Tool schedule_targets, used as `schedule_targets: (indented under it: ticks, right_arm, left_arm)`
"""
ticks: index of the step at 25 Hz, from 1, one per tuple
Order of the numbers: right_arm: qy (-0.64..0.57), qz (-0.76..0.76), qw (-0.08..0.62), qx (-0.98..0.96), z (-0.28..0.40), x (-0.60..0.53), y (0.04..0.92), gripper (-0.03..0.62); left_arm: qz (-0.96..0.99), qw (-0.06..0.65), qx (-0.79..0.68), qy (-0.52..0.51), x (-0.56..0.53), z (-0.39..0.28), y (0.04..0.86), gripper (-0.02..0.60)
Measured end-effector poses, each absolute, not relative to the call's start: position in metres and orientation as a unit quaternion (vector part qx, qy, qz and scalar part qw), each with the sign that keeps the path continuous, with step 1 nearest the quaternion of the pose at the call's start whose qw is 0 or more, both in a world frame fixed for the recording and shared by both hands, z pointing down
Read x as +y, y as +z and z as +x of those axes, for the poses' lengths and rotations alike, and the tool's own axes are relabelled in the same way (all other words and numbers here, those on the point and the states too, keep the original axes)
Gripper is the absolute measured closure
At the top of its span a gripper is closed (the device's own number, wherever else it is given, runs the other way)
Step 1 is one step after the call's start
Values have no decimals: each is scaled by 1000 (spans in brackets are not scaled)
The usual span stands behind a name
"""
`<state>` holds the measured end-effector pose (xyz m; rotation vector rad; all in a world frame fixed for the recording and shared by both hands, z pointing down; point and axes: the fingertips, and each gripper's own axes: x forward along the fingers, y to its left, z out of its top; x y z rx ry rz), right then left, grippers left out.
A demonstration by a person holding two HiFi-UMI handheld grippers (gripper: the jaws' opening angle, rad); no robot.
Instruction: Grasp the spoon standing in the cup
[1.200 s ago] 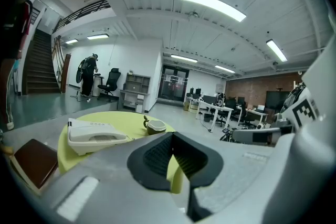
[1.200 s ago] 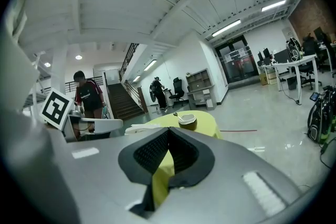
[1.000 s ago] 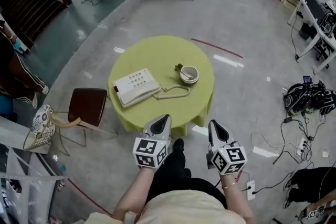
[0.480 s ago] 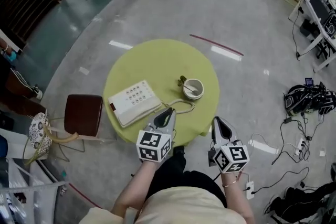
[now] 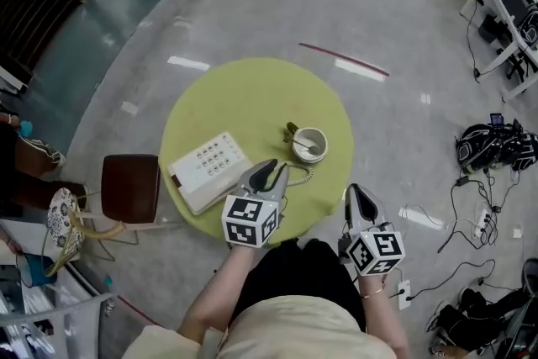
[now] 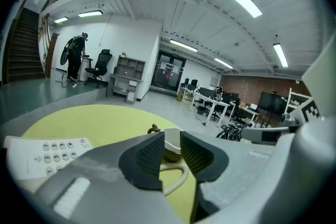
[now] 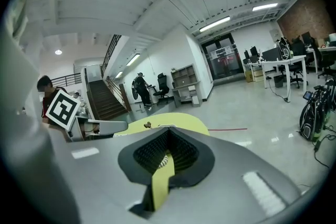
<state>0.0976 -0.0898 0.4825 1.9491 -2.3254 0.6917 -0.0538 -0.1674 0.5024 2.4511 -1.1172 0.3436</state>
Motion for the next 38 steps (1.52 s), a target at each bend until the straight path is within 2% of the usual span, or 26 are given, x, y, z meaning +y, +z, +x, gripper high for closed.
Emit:
schedule_targets:
  ticks: [19, 28, 38]
  right_arm:
    - [255, 596, 52, -760, 133, -125, 507, 595]
    - [273, 582, 63, -763, 144, -140, 525, 595]
    - [293, 563, 75, -769, 138, -144, 541, 595]
  left_arm:
    - [843, 273, -441, 142, -214, -31, 540, 433]
    - [827, 296, -453, 151, -231, -23, 559, 430]
    - [821, 292, -466, 153, -242, -19, 563, 433]
